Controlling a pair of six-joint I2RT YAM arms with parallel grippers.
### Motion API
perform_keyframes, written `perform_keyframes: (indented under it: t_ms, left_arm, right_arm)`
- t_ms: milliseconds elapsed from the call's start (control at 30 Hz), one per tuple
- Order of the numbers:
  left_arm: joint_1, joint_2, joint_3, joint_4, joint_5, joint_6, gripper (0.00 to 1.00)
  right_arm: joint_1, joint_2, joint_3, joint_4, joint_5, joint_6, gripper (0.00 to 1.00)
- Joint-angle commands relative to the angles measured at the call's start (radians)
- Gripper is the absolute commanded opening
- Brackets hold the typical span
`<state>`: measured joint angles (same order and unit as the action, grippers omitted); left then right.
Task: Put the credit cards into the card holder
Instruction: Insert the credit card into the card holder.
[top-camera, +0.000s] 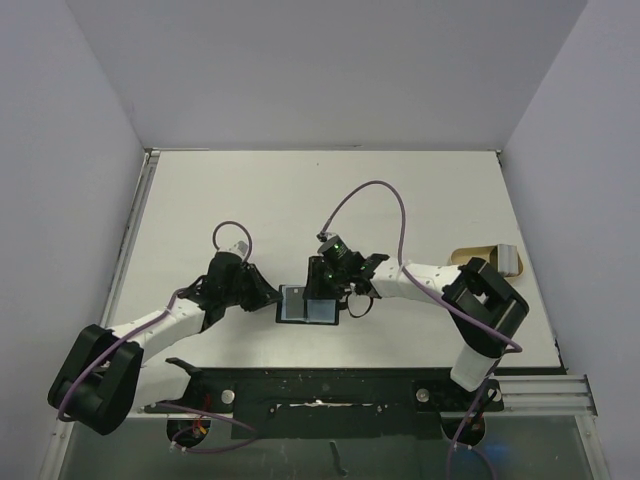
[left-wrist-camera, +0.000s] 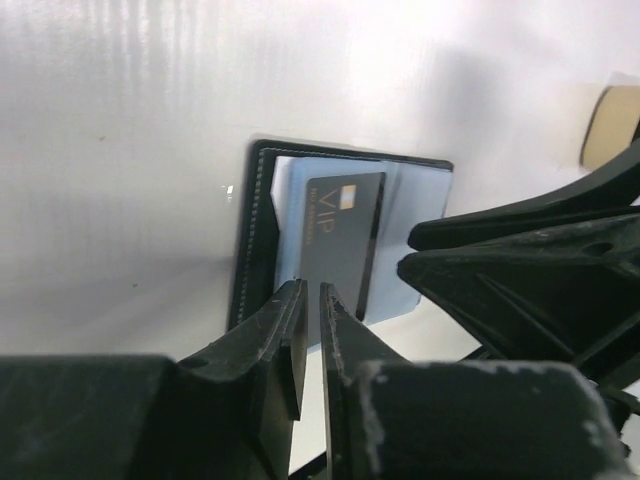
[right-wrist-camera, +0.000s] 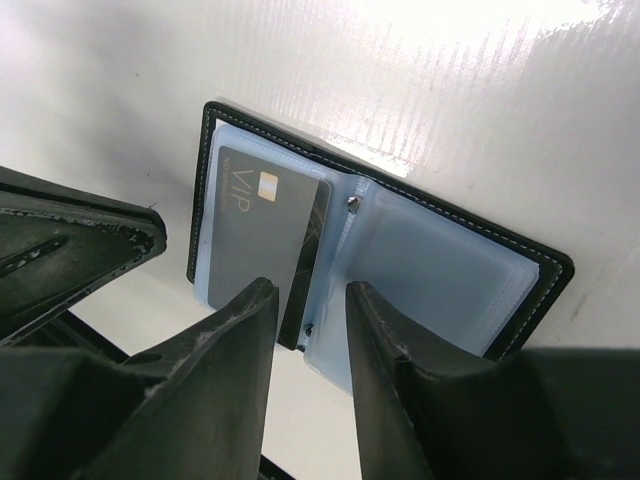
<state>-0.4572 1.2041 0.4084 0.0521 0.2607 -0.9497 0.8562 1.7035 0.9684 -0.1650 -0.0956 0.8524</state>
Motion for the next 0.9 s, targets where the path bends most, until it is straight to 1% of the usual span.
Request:
perform_keyframes:
  t_ms: [0, 100, 200, 500, 767, 867]
  left_arm:
    - [0.018, -0.014, -0.016, -0.036, -0.016, 0.034, 0.07]
    - [0.018, 0.001, -0.035, -0.027, -0.007, 0.036, 0.03]
    - [0.019, 0.005, -0.056, -0.005, 0.003, 0.033, 0.0]
    - [0.018, 0.002, -0.093, 0.043, 0.049, 0.022, 0.0]
    - [0.017, 0.001, -0.156, 0.159, 0.1, -0.03, 0.0]
    - [0.017, 0.005, -0.155, 0.164, 0.103, -0.031, 0.0]
  right_arm:
    - [0.005, -0.013, 0.021, 0.059, -0.021, 0.013, 0.32]
    - [0.013, 0.001, 0.015, 0.107, -0.052, 0.022, 0.3]
    - [0.014, 0.032, 0.023, 0.115, -0.065, 0.037, 0.32]
    - [0.02, 0.061, 0.041, 0.108, -0.07, 0.058, 0.34]
    - [0.034, 0.065, 0.053, 0.11, -0.067, 0.06, 0.25]
    - [0.039, 0.074, 0.06, 0.111, -0.072, 0.063, 0.22]
